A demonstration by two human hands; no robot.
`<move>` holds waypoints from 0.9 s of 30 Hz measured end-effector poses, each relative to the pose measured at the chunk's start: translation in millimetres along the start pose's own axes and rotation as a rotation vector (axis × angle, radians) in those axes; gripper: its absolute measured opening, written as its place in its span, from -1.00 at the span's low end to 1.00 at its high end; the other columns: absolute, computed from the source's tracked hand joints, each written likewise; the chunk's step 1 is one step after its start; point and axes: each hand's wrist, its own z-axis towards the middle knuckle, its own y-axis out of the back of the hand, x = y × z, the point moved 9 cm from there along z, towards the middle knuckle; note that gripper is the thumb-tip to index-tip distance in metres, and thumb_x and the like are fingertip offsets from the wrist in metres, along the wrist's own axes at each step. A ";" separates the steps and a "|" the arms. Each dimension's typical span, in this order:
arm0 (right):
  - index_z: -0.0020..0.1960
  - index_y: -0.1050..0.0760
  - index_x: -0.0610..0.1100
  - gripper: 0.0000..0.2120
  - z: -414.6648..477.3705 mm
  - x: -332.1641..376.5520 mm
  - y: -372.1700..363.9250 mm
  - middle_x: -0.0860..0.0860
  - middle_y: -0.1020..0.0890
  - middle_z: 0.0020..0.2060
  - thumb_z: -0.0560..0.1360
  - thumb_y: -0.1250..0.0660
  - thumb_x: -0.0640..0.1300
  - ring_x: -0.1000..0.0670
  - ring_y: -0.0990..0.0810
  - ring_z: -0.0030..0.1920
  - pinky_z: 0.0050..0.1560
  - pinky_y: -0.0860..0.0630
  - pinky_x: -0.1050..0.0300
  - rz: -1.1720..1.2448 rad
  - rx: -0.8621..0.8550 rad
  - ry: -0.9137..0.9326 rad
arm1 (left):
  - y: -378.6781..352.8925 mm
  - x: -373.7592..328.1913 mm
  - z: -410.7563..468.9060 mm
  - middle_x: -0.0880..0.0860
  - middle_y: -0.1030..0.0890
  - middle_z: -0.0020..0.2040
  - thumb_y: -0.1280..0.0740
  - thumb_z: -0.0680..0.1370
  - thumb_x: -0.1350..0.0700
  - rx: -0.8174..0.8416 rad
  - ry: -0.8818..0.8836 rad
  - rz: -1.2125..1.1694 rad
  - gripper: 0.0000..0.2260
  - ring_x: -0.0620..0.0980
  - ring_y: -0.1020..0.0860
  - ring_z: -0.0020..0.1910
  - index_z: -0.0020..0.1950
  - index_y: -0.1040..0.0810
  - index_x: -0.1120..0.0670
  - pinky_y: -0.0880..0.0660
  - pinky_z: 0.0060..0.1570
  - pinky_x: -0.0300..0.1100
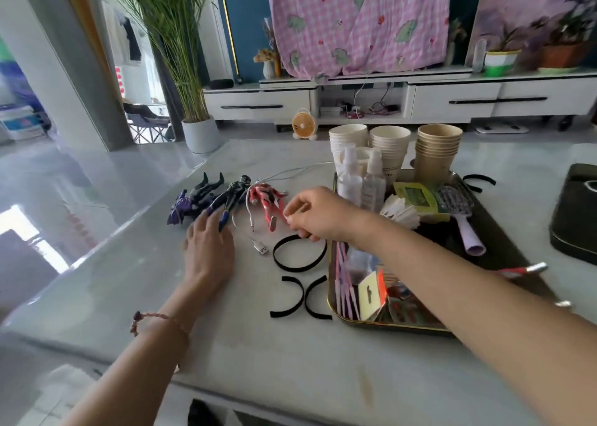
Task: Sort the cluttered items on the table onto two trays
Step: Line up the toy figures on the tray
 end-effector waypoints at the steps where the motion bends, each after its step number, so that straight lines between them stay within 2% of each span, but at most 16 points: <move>1: 0.12 -0.50 -0.16 -0.82 17.7 3.3 -9.5 -0.09 -0.56 0.00 0.54 -0.21 -0.24 -0.06 -0.53 -0.01 -0.08 -0.44 0.15 -0.107 -0.020 0.008 | -5.2 6.6 3.0 0.15 -0.28 0.46 -0.19 0.58 0.16 0.030 0.006 0.014 -0.61 0.17 -0.20 0.43 0.42 -0.35 0.10 -0.10 0.37 0.02; 3: 0.25 -0.41 -0.17 -0.72 46.2 6.5 -25.4 -0.14 -0.53 0.17 0.55 -0.19 -0.20 -0.14 -0.50 0.14 0.01 -0.40 0.17 -0.289 -0.050 0.025 | -14.5 7.7 6.1 0.16 -0.33 0.41 -0.17 0.58 0.14 0.070 -0.024 0.073 -0.65 0.18 -0.24 0.39 0.36 -0.41 0.09 -0.12 0.35 0.04; 6: 0.42 -0.24 -0.14 -0.56 76.4 -2.1 -50.4 -0.17 -0.41 0.32 0.56 -0.19 -0.11 -0.19 -0.43 0.26 0.18 -0.39 0.02 -0.520 -0.034 -0.026 | -21.3 2.5 7.5 0.15 -0.47 0.24 -0.13 0.57 0.12 0.063 -0.108 0.139 -0.75 0.18 -0.36 0.26 0.16 -0.52 0.11 -0.20 0.25 0.02; 8: 0.45 -0.18 -0.15 -0.51 85.1 -11.3 -62.1 -0.17 -0.38 0.35 0.56 -0.19 -0.13 -0.20 -0.42 0.28 0.17 -0.40 0.01 -0.636 -0.011 -0.091 | -18.2 5.2 8.7 0.16 -0.49 0.20 -0.11 0.59 0.13 0.029 -0.106 0.131 -0.73 0.18 -0.38 0.23 0.12 -0.56 0.14 -0.21 0.23 -0.01; 10: 0.43 -0.21 -0.19 -0.56 86.1 -8.9 -62.7 -0.19 -0.42 0.31 0.57 -0.17 -0.19 -0.21 -0.45 0.25 0.13 -0.41 0.01 -0.672 -0.072 -0.087 | -13.7 6.1 7.9 0.20 -0.50 0.17 -0.10 0.60 0.15 -0.007 -0.102 0.101 -0.72 0.20 -0.39 0.20 0.10 -0.57 0.19 -0.24 0.21 -0.02; 14: 0.14 -0.48 -0.31 -0.73 78.6 14.8 -32.8 -0.24 -0.57 0.08 0.59 -0.13 -0.15 -0.23 -0.54 0.09 -0.08 -0.38 0.09 -0.431 -0.342 0.009 | -4.7 -2.9 3.2 0.24 -0.46 0.15 -0.13 0.57 0.23 -0.082 -0.133 0.057 -0.79 0.23 -0.41 0.13 0.05 -0.52 0.27 -0.31 0.11 0.00; 18: -0.05 -0.57 -0.29 -0.81 60.0 33.1 13.6 -0.21 -0.64 -0.04 0.55 -0.23 -0.19 -0.17 -0.60 0.00 -0.11 -0.43 0.16 -0.238 -0.503 0.027 | 3.3 -6.7 -1.2 0.29 -0.41 0.23 -0.19 0.53 0.30 -0.153 -0.134 0.024 -0.83 0.28 -0.41 0.16 0.06 -0.50 0.31 -0.33 0.10 0.08; 20: -0.15 -0.57 -0.27 -0.83 46.2 37.1 33.6 -0.20 -0.66 -0.15 0.53 -0.23 -0.23 -0.14 -0.63 -0.13 -0.14 -0.51 0.12 -0.194 -0.488 0.010 | 8.2 -7.9 -3.0 0.32 -0.43 0.20 -0.23 0.51 0.33 -0.186 -0.149 0.006 -0.86 0.32 -0.43 0.12 0.02 -0.51 0.32 -0.36 0.07 0.12; 23: -0.20 -0.53 -0.24 -0.85 11.6 42.1 56.1 -0.16 -0.60 -0.33 0.52 -0.25 -0.28 -0.10 -0.58 -0.33 -0.31 -0.55 0.05 -0.040 -0.357 0.003 | 19.3 -12.5 -10.5 0.37 -0.45 0.14 -0.25 0.45 0.35 -0.254 -0.204 -0.032 -0.86 0.37 -0.47 0.07 -0.01 -0.50 0.33 -0.41 0.03 0.16; 27: -0.01 -0.54 -0.24 -0.90 -59.0 30.8 95.0 -0.08 -0.55 -0.35 0.55 -0.25 -0.28 0.14 -0.52 -0.47 -0.46 -0.49 0.32 -0.020 -0.298 0.045 | 35.1 -19.1 -20.4 0.39 -0.40 0.19 -0.25 0.45 0.38 -0.337 -0.242 -0.182 -0.78 0.35 -0.38 0.19 0.09 -0.46 0.37 -0.33 0.15 0.20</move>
